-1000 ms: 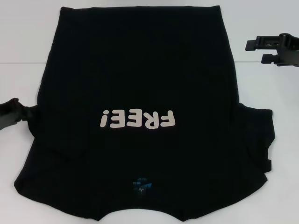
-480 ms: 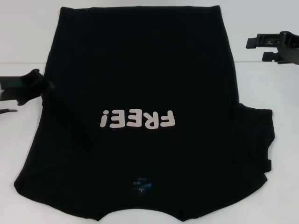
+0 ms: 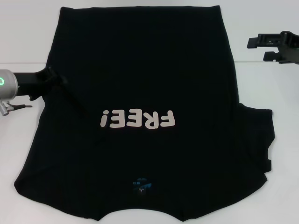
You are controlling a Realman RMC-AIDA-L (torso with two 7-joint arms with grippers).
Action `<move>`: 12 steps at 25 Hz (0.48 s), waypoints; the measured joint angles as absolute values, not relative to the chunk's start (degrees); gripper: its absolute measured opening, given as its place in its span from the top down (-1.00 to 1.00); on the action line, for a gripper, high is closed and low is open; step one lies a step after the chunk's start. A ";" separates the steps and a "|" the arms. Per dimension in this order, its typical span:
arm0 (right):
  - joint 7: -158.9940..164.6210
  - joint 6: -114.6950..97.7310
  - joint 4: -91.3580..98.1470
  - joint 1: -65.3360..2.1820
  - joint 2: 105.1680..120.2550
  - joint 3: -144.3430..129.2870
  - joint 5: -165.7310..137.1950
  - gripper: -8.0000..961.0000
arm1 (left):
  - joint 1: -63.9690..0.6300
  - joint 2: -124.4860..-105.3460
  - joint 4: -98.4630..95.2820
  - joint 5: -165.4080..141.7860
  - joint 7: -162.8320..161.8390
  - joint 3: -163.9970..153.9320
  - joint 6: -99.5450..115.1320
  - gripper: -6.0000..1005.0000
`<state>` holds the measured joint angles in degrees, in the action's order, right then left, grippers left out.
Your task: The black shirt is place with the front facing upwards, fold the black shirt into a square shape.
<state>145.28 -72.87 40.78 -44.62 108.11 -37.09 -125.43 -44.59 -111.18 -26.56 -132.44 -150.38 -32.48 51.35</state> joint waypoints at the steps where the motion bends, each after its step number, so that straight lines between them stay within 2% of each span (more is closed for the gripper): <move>1: 145.28 -72.73 40.78 -44.61 108.10 -37.08 -125.45 -0.78 | -44.61 -111.18 -26.69 -132.41 -149.78 -32.49 52.12 0.93; 2: 145.28 -72.67 40.78 -44.61 108.11 -37.09 -125.46 -0.78 | -44.64 -111.17 -26.95 -132.39 -148.68 -32.45 53.61 0.93; 5: 145.30 -72.56 40.78 -44.58 108.11 -37.10 -125.52 -0.77 | -44.04 -110.98 -28.93 -132.30 -145.50 -32.18 59.39 0.51; 12: 145.29 -76.18 41.55 -44.15 107.19 -37.52 -128.19 -0.72 | -37.01 -110.11 -35.74 -128.88 -130.05 -31.58 76.63 -0.04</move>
